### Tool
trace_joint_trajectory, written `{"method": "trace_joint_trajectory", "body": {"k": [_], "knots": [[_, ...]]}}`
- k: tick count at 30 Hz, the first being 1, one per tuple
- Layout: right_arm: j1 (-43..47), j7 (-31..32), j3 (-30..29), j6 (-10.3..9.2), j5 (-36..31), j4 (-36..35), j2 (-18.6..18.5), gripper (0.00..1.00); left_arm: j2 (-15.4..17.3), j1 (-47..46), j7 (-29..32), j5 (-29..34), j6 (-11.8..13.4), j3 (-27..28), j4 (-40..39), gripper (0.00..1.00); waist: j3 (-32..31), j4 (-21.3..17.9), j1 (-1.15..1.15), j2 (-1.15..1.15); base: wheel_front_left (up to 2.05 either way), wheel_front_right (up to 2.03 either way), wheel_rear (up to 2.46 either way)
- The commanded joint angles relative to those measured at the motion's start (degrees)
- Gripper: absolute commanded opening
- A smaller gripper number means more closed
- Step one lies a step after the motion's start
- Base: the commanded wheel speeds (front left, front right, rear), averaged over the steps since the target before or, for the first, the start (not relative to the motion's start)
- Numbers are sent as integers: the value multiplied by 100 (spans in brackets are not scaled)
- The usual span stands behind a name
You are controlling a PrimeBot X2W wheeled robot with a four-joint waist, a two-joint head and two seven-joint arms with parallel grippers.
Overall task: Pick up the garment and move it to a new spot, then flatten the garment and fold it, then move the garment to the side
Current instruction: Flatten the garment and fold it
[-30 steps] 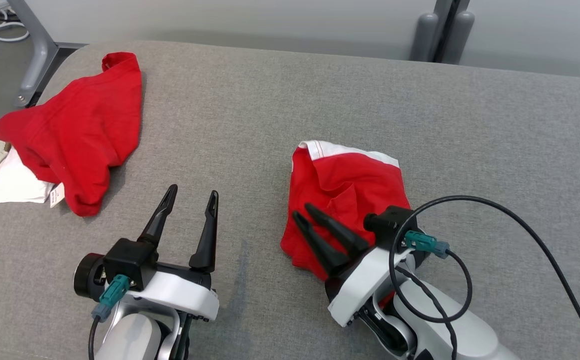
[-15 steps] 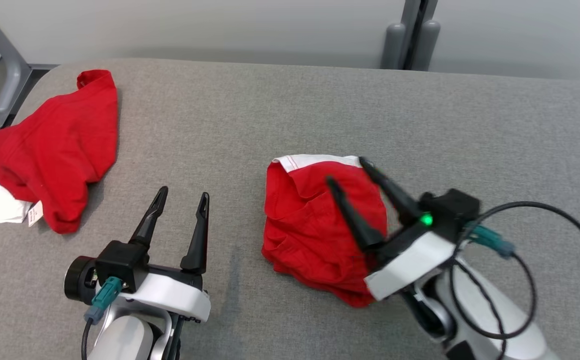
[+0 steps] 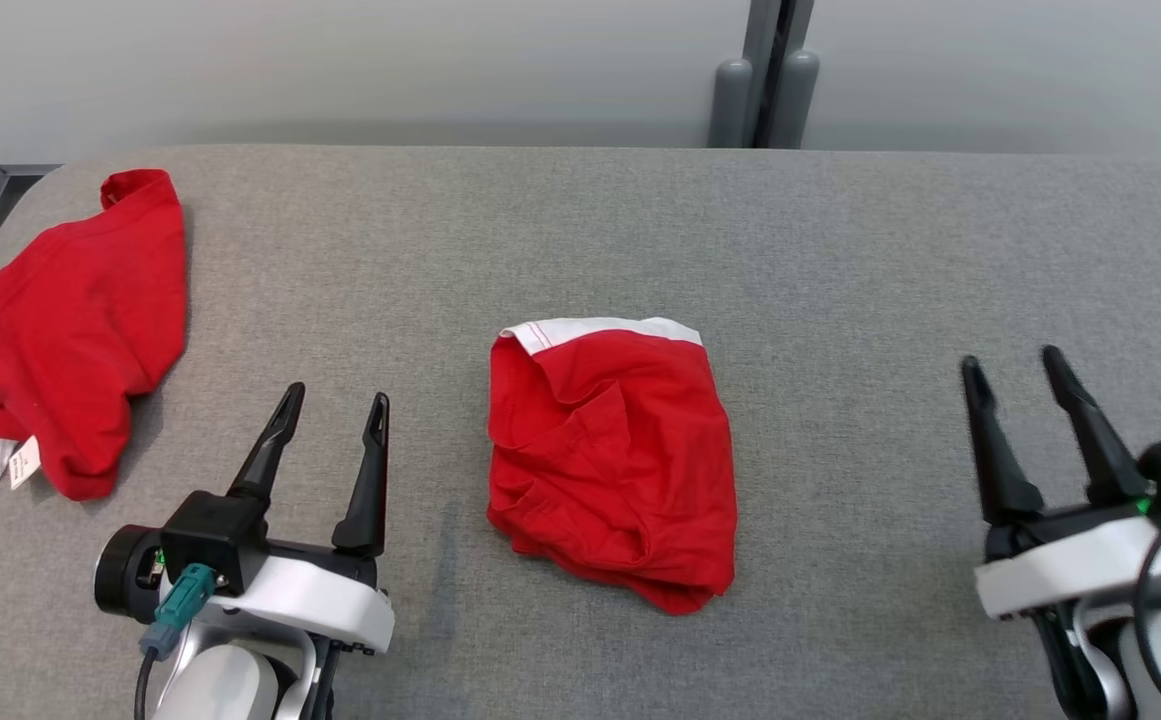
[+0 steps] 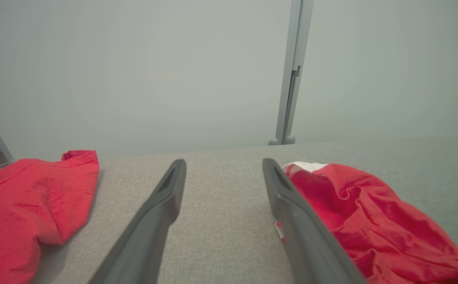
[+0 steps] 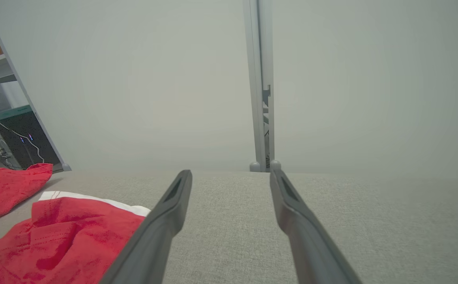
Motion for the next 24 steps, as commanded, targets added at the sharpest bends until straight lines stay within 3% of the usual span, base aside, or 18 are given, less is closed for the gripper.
{"method": "trace_joint_trajectory", "body": {"k": [1, 8, 24], "knots": [[216, 97, -252, 2, -119, -171, 17, 100, 59, 16, 18, -29, 44, 33, -49, 100, 6, -55, 0, 0, 0, 0, 0], [657, 359, -786, 2, -329, -633, 139, 100, 119, 34, 87, -35, 72, 8, -154, 100, 65, -152, 0, 0, 0, 0, 0], [643, 507, -916, 2, -430, -818, 268, 100, 160, -50, 80, -69, 115, -38, -202, 100, 161, -107, 0, 0, 0, 0, 0]]}}
